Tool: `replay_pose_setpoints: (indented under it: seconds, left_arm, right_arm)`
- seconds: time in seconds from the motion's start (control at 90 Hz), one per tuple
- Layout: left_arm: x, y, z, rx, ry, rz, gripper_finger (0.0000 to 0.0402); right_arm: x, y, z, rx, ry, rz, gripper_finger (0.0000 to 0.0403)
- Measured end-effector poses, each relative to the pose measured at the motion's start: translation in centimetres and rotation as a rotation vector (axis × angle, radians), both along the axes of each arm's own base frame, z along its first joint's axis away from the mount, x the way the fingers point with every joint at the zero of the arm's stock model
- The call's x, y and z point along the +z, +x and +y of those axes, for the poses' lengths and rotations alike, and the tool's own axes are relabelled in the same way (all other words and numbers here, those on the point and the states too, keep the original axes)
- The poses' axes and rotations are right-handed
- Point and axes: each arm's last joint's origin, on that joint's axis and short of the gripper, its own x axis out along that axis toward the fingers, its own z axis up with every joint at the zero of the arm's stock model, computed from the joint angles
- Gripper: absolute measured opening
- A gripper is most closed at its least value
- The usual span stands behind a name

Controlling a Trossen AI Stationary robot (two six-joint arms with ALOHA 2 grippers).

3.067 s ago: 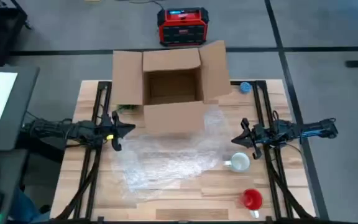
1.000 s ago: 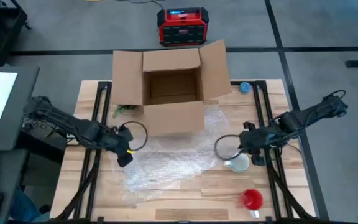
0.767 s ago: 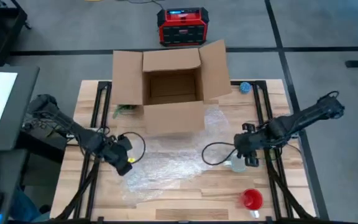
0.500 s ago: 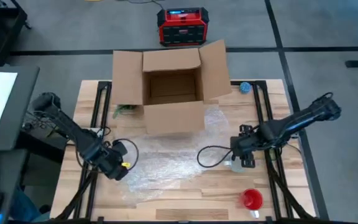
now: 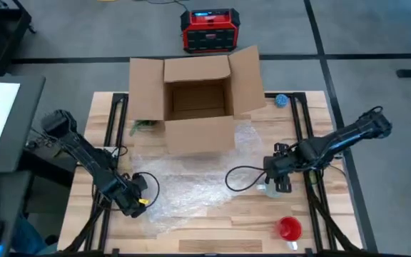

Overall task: Wrap mug
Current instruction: Wrap the green patterned mug into the bubble wrap

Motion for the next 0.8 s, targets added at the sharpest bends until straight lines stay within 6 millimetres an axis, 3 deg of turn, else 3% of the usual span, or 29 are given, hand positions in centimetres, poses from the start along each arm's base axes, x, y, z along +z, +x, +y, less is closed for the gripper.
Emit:
replay_pose_setpoints:
  seconds: [0.089, 0.222, 0.544, 0.678, 0.8]
  left_arm:
    - [-0.3, 0.5, -0.5, -0.003, 0.024, 0.033, 0.0077]
    - [1.2, 1.1, -1.3, -0.013, 0.059, 0.070, 0.0010]
    - [8.9, 2.8, -2.8, 0.033, -0.048, -0.063, 0.0001]
    - [11.8, 3.1, -2.9, 0.048, -0.064, -0.153, 0.0000]
    - [14.2, 3.4, -2.9, 0.042, -0.061, -0.257, 0.0000]
  right_arm:
    - [0.0, 0.0, 0.0, -0.010, 0.002, 0.002, 0.0211]
    - [0.7, 0.0, -0.1, -0.031, 0.004, 0.005, 0.0210]
    - [5.0, 1.9, 0.3, -0.055, 0.014, -0.226, 0.0210]
    - [5.0, 3.5, 1.0, -0.034, 0.043, -0.320, 0.0210]
    - [3.7, 5.5, 1.6, -0.015, 0.033, -0.316, 0.0210]
